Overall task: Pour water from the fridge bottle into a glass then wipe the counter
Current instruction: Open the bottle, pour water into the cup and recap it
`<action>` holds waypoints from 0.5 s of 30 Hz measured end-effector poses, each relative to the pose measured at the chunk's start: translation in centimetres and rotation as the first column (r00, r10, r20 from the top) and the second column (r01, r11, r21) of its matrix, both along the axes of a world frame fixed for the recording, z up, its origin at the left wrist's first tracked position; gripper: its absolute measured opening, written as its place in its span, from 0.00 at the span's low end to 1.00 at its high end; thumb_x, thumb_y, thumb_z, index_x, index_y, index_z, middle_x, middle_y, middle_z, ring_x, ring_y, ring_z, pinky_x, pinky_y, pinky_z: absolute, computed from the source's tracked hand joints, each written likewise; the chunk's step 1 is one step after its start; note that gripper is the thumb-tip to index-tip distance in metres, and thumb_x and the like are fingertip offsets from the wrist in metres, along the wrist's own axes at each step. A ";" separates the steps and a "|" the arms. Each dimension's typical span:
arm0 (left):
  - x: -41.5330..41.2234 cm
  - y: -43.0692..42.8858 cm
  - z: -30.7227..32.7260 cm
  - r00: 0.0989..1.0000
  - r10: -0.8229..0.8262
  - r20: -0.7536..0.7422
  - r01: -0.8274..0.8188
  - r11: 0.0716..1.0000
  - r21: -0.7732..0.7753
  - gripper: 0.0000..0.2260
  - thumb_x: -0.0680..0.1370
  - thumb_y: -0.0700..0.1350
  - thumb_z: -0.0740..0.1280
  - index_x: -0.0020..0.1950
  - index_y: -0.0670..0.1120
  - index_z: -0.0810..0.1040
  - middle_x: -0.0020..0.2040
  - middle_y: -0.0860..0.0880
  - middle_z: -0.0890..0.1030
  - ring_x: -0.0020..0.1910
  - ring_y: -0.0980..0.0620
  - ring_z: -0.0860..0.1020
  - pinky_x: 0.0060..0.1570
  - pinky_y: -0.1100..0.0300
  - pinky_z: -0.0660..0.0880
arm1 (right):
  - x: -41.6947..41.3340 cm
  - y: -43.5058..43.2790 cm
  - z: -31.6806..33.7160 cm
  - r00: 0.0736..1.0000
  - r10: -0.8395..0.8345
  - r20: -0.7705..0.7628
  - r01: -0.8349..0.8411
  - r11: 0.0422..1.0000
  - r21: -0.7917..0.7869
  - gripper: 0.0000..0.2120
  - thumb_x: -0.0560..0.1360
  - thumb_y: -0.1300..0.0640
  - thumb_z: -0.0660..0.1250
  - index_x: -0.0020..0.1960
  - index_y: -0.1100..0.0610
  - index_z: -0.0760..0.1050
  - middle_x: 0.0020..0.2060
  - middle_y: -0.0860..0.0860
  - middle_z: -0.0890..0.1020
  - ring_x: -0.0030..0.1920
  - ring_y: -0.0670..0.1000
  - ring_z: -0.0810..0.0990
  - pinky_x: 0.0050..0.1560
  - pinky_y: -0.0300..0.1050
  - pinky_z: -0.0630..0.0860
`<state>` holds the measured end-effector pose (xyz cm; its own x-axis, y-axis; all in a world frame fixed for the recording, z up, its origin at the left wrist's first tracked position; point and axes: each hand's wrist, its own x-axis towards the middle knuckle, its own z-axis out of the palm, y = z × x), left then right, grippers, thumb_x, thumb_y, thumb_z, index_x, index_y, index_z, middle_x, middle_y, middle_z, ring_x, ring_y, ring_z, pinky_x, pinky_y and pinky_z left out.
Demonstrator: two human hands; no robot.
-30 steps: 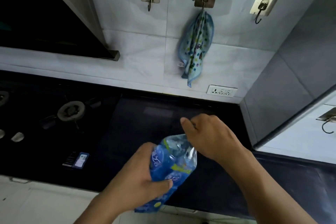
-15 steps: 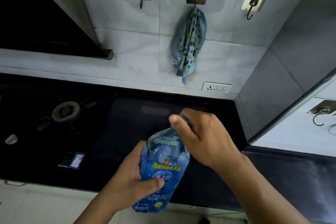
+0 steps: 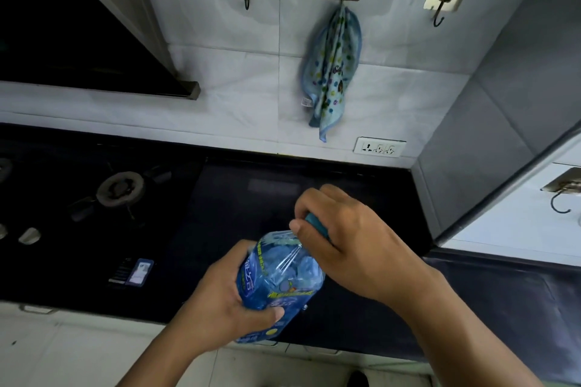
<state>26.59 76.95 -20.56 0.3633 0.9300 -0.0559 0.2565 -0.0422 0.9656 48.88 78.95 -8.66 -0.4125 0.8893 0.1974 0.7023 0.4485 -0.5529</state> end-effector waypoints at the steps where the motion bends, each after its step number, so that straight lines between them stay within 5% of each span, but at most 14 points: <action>1: 0.0 0.0 -0.1 1.000 0.004 0.005 -0.004 1.000 -0.005 0.31 0.66 0.44 0.83 0.64 0.58 0.74 0.56 0.50 0.85 0.55 0.49 0.85 0.50 0.57 0.83 | 0.2 0.0 0.1 0.999 0.043 -0.006 -0.043 0.999 -0.025 0.06 0.81 0.47 0.61 0.51 0.49 0.72 0.44 0.46 0.73 0.39 0.50 0.76 0.43 0.50 0.76; 7: -0.8 0.0 -1.7 1.000 0.027 -0.015 -0.028 0.997 -0.069 0.29 0.66 0.43 0.83 0.63 0.58 0.75 0.57 0.49 0.85 0.55 0.48 0.85 0.52 0.54 0.83 | 2.2 1.1 0.3 0.979 0.094 -0.183 -0.101 0.995 -0.026 0.08 0.79 0.57 0.67 0.57 0.50 0.78 0.49 0.45 0.76 0.49 0.46 0.78 0.49 0.33 0.72; 15: -1.7 0.1 -7.0 0.946 0.092 -0.310 -0.137 0.983 -0.126 0.26 0.62 0.48 0.80 0.55 0.62 0.74 0.51 0.59 0.85 0.48 0.59 0.85 0.44 0.62 0.81 | 4.0 3.0 -7.8 0.921 -0.294 -0.254 0.207 0.925 -0.318 0.03 0.74 0.51 0.73 0.47 0.47 0.79 0.28 0.33 0.75 0.26 0.40 0.71 0.28 0.29 0.66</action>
